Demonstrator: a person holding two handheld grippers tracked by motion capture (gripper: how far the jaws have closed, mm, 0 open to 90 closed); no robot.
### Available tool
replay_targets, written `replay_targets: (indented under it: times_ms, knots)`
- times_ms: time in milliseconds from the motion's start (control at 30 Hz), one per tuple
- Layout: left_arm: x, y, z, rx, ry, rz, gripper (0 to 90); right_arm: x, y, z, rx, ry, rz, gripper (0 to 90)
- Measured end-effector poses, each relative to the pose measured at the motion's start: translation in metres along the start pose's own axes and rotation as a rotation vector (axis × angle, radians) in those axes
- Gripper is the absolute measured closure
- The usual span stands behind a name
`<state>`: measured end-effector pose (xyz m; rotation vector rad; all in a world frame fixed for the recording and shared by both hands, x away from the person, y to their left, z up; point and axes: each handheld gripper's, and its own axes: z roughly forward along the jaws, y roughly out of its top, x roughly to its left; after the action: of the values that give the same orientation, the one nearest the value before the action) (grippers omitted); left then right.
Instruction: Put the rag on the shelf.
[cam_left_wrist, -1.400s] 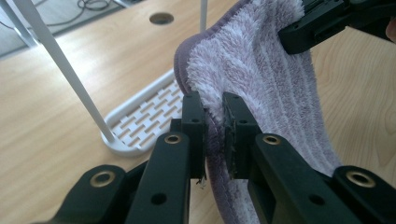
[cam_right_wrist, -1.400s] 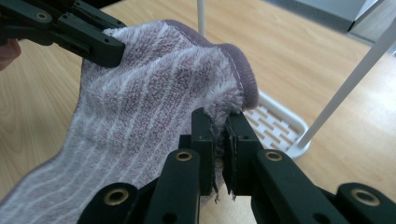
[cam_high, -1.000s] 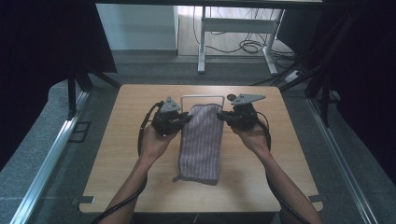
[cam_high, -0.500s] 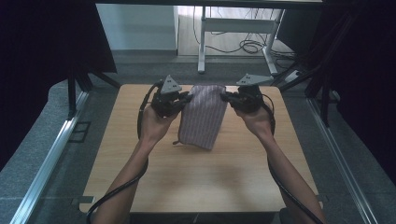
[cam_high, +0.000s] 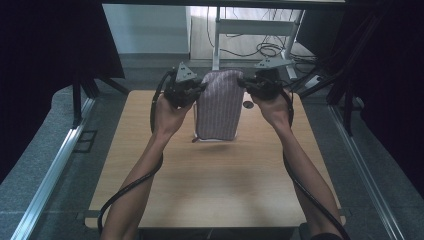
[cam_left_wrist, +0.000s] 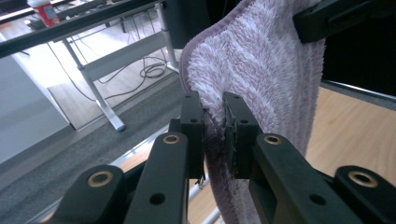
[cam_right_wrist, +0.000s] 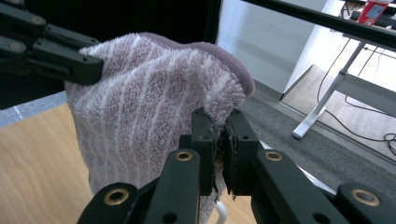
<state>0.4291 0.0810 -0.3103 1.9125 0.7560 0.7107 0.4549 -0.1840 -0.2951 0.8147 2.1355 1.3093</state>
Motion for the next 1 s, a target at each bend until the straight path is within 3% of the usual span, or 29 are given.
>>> replay_targets:
  times_ms: [333, 600, 1000]
  knots:
    - [0.019, 0.017, 0.008, -0.009, 0.018, -0.023, 79.4, -0.012, 0.027, 0.007, -0.025, -0.029, 0.006, 83.8]
    - [0.039, 0.030, 0.017, 0.018, 0.055, -0.038, 79.1, -0.019, 0.043, 0.020, -0.033, -0.046, 0.004, 83.7]
    - [0.060, 0.028, 0.056, 0.096, 0.126, -0.073, 77.9, -0.033, 0.041, 0.057, 0.003, -0.082, 0.030, 83.7]
